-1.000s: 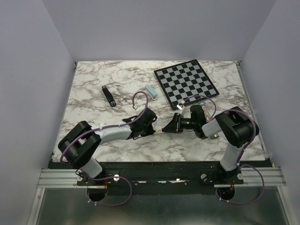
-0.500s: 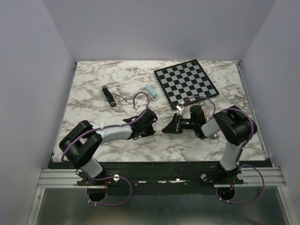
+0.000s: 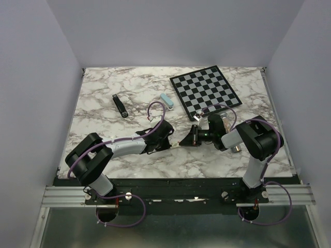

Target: Load the staples into the stapler

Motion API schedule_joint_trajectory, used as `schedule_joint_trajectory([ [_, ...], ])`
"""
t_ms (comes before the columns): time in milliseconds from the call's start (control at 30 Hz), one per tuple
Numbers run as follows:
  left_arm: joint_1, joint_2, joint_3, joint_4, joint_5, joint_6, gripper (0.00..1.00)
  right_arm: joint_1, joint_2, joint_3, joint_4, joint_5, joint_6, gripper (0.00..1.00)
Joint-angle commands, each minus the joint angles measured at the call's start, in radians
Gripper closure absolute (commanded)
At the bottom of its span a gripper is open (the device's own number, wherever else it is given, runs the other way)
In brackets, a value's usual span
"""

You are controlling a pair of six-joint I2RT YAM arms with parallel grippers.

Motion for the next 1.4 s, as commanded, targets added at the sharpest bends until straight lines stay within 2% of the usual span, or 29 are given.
schedule_joint_trajectory([
  [0,-0.020,-0.026,0.025,0.005,-0.002,-0.006,1.00,0.019,-0.019,0.023,-0.053,0.019,-0.038,0.99],
  [167,-0.002,-0.063,-0.007,-0.036,-0.037,-0.006,1.00,0.010,-0.059,0.015,-0.109,0.052,-0.072,0.99],
  [500,0.013,-0.092,-0.018,-0.088,-0.080,0.014,1.00,-0.013,-0.094,-0.008,-0.110,0.062,-0.075,0.99],
  [633,0.015,-0.089,-0.031,-0.062,-0.064,0.011,1.00,-0.015,-0.094,-0.014,-0.086,0.044,-0.061,0.99],
  [700,0.013,-0.086,-0.033,-0.047,-0.054,0.004,1.00,-0.016,-0.082,-0.022,-0.029,0.023,-0.043,0.91],
  [733,0.015,-0.080,-0.031,-0.044,-0.050,0.004,1.00,-0.016,-0.076,-0.022,-0.015,0.015,-0.026,0.79],
  [833,0.015,-0.066,-0.030,-0.024,-0.033,-0.006,1.00,-0.013,-0.059,-0.034,0.040,-0.003,0.003,0.62],
  [900,0.015,-0.062,-0.025,-0.018,-0.022,-0.009,1.00,-0.013,-0.051,-0.036,0.065,-0.014,0.014,0.58],
  [1100,0.013,-0.046,-0.021,-0.002,-0.005,-0.015,1.00,-0.004,-0.026,-0.025,0.086,-0.031,0.031,0.55],
  [1367,0.013,-0.048,-0.018,0.013,0.007,-0.016,1.00,0.017,0.000,-0.008,0.108,-0.043,0.045,0.61],
])
